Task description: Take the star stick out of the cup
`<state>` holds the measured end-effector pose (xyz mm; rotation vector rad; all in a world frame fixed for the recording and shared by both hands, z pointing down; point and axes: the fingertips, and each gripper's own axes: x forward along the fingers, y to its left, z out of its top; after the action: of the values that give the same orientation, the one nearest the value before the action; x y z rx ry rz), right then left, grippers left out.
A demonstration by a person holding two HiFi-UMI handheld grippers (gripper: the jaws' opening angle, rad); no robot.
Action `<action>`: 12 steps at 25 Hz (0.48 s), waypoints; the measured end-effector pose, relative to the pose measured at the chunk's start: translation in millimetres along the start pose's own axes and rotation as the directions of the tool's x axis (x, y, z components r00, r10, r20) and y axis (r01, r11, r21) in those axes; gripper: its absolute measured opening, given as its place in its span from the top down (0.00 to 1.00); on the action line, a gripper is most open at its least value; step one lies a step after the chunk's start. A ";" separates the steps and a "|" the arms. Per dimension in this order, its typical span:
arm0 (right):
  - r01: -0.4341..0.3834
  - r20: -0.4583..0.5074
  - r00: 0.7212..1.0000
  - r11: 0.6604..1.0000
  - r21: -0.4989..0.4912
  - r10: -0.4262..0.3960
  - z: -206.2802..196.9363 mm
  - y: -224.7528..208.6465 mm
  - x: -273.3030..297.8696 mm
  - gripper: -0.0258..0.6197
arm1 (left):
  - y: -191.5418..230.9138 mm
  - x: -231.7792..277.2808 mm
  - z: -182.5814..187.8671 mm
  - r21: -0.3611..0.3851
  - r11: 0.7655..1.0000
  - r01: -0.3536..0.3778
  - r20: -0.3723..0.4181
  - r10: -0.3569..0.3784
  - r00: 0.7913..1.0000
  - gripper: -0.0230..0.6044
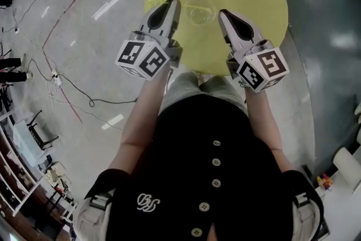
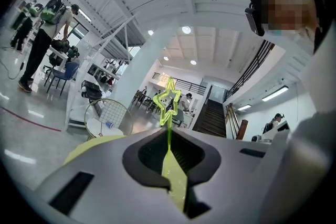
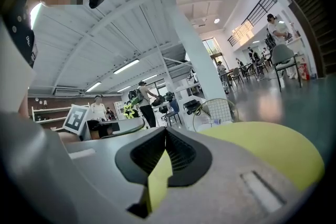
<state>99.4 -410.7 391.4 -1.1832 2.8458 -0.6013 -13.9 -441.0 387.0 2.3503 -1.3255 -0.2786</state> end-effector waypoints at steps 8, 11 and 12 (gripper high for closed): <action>-0.002 0.019 1.000 1.000 -0.022 0.003 7.4 -1.4 -1.6 0.96 | -6.8 0.9 9.9 0.006 1.000 0.020 0.029 -0.020 0.999 0.93; -0.018 0.015 1.000 0.999 -0.041 0.019 18.1 5.1 -8.2 0.96 | -23.6 0.2 20.6 0.006 0.999 0.040 0.042 -0.040 0.998 0.93; -0.022 0.014 1.000 0.999 -0.046 0.023 20.5 7.1 -10.4 0.96 | -27.9 -0.9 22.9 0.009 0.999 0.044 0.046 -0.044 0.998 0.93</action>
<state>105.0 -406.2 368.4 -1.1551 2.8718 -0.5271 -1.5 -433.6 353.9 2.3955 -1.2989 -0.3437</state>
